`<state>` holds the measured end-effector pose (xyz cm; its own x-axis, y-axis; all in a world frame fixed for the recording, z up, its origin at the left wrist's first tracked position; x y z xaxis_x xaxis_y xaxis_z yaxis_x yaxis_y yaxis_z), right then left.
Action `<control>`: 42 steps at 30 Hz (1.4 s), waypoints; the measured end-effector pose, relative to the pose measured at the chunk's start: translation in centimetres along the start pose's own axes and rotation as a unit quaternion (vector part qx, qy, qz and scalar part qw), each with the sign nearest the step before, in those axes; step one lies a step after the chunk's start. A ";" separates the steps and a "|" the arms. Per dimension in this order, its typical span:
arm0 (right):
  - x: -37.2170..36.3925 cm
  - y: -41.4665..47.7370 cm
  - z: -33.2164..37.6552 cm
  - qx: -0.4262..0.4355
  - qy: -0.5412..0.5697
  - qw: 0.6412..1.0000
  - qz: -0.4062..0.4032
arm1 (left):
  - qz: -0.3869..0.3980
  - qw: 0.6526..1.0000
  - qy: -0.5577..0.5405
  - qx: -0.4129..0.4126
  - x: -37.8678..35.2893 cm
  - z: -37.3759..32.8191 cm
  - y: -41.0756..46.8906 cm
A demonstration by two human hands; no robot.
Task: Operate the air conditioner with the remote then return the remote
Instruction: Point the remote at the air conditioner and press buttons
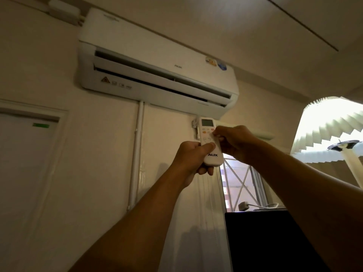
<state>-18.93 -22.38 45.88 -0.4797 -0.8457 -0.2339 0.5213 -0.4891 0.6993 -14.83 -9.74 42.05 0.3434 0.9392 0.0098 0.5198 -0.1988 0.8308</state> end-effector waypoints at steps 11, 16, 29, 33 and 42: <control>0.0 -0.7 0.2 -0.007 -0.014 1.000 0.001 | -0.004 1.000 0.002 0.015 0.2 -0.4 -0.4; 0.2 -0.9 0.3 -0.013 -0.024 1.000 0.004 | 0.003 1.000 -0.002 0.020 -0.1 -0.3 -0.6; 1.2 -0.9 2.2 -0.010 -0.056 0.998 -0.019 | 0.012 0.999 -0.030 0.025 -1.3 -1.4 -0.3; 1.2 -1.1 2.3 -0.011 -0.057 0.998 -0.015 | 0.012 0.999 -0.033 0.025 -1.2 -1.5 -0.4; 1.3 -1.4 2.0 -0.014 -0.064 0.998 -0.011 | 0.007 0.999 -0.019 0.029 -1.0 -1.2 -0.5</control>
<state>-21.63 -22.36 45.95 -0.5766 -0.8013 -0.1594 0.5286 -0.5146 0.6751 -16.36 -10.26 42.25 0.3805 0.9248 -0.0004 0.5581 -0.2293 0.7975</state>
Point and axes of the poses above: each hand's wrist, its own y-axis towards the middle knuckle, its own x-axis out of the back of the hand, z = x × y, the point moved 7 cm from there along y, towards the middle knuckle, and after that the axes turned 11 degrees about -z, right-handed, at the moved point
